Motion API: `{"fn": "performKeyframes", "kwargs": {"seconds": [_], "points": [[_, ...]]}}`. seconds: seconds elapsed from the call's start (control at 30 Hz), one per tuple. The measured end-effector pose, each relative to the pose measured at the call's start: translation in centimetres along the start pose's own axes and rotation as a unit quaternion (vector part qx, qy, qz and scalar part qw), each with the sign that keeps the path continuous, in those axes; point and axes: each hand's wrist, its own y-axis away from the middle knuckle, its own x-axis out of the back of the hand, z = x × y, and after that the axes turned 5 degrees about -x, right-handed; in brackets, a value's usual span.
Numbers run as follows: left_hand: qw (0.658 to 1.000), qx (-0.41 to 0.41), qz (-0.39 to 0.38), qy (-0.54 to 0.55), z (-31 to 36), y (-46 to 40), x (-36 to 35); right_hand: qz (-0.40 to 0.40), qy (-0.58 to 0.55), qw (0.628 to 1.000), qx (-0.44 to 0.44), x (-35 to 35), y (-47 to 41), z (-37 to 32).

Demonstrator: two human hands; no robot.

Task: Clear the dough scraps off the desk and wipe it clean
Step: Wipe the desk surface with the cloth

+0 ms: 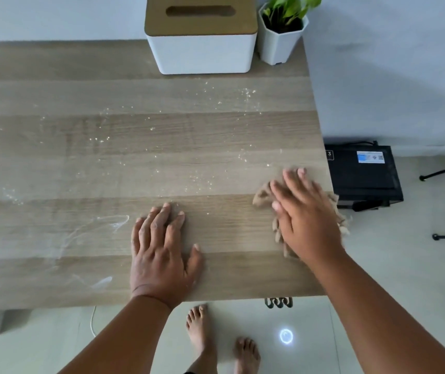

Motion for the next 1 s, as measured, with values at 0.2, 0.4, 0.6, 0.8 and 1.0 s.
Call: {"fn": "performKeyframes", "kwargs": {"seconds": [0.2,0.4,0.6,0.8,1.0], "points": [[1.0,-0.002,0.004,-0.003,0.0,0.0,0.1,-0.003,0.005,0.988,-0.155,-0.7,-9.0,-4.1],[1.0,-0.001,-0.001,-0.003,0.1,-0.1,-0.1,-0.045,0.03,0.998,0.013,-0.7,-5.5,-4.5],[1.0,0.002,-0.007,-0.004,-0.1,0.0,-0.1,-0.036,0.055,0.987,0.148,0.1,1.2,0.0],[1.0,0.006,-0.012,-0.001,-0.1,0.0,0.0,-0.006,0.034,0.999,0.005,-0.1,-4.0,-1.0],[1.0,0.0,0.003,0.002,0.0,-0.1,-0.1,-0.014,0.024,0.994,-0.102,-0.8,-8.8,-5.7]]}}
